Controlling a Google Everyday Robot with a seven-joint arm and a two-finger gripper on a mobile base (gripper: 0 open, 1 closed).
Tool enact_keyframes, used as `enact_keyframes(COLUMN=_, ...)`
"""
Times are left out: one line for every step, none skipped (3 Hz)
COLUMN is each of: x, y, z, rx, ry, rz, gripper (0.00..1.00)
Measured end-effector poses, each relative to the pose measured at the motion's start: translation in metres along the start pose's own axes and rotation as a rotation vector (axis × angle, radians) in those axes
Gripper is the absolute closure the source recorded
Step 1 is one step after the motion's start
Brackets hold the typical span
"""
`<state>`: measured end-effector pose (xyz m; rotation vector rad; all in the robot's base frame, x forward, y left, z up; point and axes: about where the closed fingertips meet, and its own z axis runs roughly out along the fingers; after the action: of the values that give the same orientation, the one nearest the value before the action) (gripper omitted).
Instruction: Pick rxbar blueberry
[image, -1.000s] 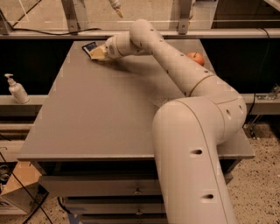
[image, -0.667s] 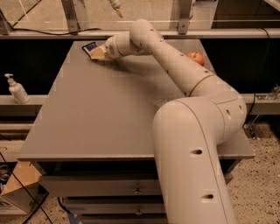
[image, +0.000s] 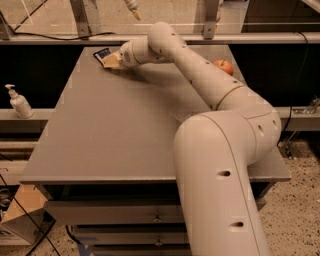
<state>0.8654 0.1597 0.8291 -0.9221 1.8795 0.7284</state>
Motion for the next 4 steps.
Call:
enact_keyframes(x=-0.0005, y=0.0001, z=-0.0002, rx=0.0, ry=0.0, rz=0.0, gripper=0.37)
enact_keyframes(x=-0.0008, y=0.0001, z=-0.0004, rx=0.0, ry=0.0, rz=0.0, gripper=0.13)
enact_keyframes(x=-0.001, y=0.0001, z=-0.0005, rx=0.0, ry=0.0, rz=0.0, gripper=0.0)
enact_keyframes(x=-0.0011, y=0.0001, z=-0.0006, rx=0.0, ry=0.0, rz=0.0, gripper=0.0)
